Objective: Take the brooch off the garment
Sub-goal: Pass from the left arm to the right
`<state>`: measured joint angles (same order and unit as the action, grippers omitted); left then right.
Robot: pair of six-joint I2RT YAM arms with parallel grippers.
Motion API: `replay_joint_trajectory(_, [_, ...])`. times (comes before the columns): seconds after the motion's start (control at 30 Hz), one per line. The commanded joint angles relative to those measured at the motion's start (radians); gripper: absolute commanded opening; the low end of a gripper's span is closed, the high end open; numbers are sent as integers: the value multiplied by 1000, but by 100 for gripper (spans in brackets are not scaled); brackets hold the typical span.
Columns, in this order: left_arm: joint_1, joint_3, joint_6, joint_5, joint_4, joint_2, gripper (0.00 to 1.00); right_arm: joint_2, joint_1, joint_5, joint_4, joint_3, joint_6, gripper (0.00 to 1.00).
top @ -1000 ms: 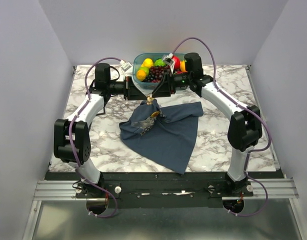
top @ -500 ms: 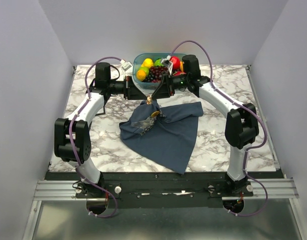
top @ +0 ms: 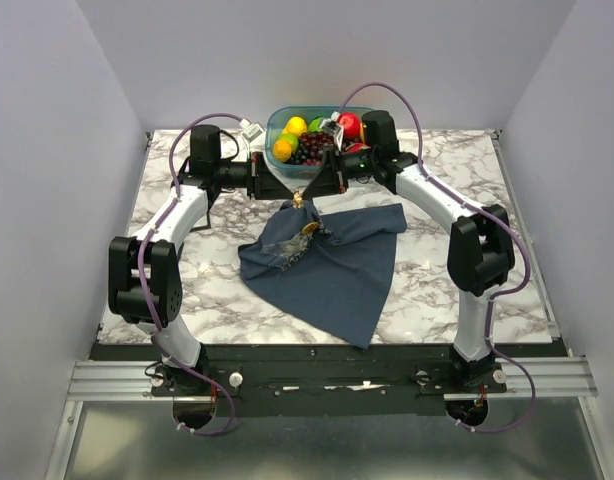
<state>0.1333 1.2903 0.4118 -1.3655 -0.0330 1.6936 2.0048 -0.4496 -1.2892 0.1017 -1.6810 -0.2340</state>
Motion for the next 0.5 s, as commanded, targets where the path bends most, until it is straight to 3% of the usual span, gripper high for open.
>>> replay_joint_trajectory(0.0, [2,18,-7,55,-18,-2,12,3,5,53,-5,-14,-2,0])
replay_joint_trajectory(0.03, [2,17,-19,68,-50,-3,22,0,6,86,-5,-8,-7,0])
replay_joint_trajectory(0.1, [2,3,-68,126,-87,-21,27,-18,6,120,-16,7,-13,0])
replay_joint_trajectory(0.3, [3,-97,63,247,25,-72,30,-64,5,240,-86,67,-71,0])
replay_joint_trajectory(0.47, [6,-170,238,278,254,-78,31,-81,5,306,-92,87,-71,0])
